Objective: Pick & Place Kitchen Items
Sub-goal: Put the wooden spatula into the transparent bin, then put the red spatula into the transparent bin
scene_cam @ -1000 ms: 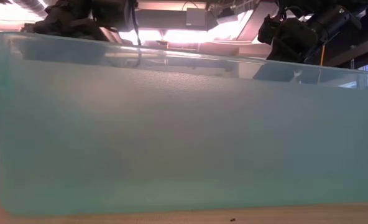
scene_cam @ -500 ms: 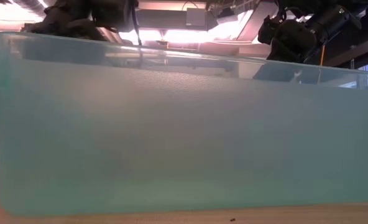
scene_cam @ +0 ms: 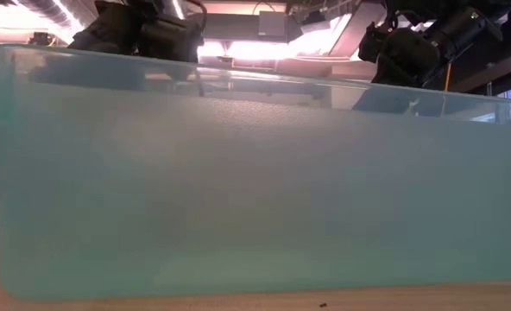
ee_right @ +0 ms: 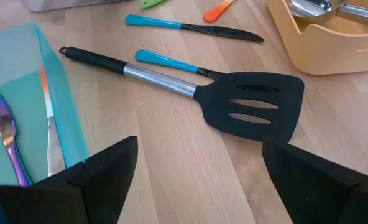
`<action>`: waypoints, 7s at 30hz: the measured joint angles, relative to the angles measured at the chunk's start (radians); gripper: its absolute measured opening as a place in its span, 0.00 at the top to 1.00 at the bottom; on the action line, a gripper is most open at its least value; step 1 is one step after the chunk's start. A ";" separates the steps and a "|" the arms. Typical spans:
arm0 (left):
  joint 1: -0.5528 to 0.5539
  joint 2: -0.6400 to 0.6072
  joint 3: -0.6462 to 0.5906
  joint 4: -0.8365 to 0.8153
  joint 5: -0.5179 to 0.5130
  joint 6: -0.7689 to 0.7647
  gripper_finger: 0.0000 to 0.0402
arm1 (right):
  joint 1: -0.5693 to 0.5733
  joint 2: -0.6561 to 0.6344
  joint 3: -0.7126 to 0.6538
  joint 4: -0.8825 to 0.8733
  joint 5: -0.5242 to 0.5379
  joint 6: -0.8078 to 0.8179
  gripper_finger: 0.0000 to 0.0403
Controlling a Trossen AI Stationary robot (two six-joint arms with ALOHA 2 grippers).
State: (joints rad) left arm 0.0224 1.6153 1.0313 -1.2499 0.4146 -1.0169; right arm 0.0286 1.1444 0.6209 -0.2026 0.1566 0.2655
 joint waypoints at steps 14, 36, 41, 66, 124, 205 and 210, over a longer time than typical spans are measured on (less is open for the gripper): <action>0.006 -0.013 0.015 -0.040 -0.054 0.078 0.90 | 0.000 0.000 0.000 -0.005 0.000 0.000 0.14; -0.222 -0.116 0.172 0.004 -0.084 -0.100 0.81 | -0.002 0.000 0.000 -0.020 0.006 0.000 0.14; -0.338 -0.098 0.172 -0.013 -0.055 -0.190 0.87 | -0.002 0.000 0.000 -0.022 0.008 0.008 0.14; -0.439 0.003 0.172 -0.028 -0.028 -0.193 0.95 | -0.002 0.000 0.000 -0.018 0.034 0.016 0.14; -0.268 -0.049 0.026 0.969 -1.177 0.683 0.99 | 0.040 0.068 0.000 0.170 0.023 -0.298 0.14; 0.803 0.248 0.238 0.141 -0.633 0.316 0.37 | 0.112 0.151 -0.303 0.899 -0.613 -0.307 0.14; 0.825 0.248 0.236 0.180 -0.628 0.314 0.37 | 0.112 0.151 -0.303 0.899 -0.613 -0.307 0.14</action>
State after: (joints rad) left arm 0.8470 1.8633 1.2671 -1.0702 -0.2132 -0.7026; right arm 0.1402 1.2957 0.3183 0.6964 -0.4564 -0.0414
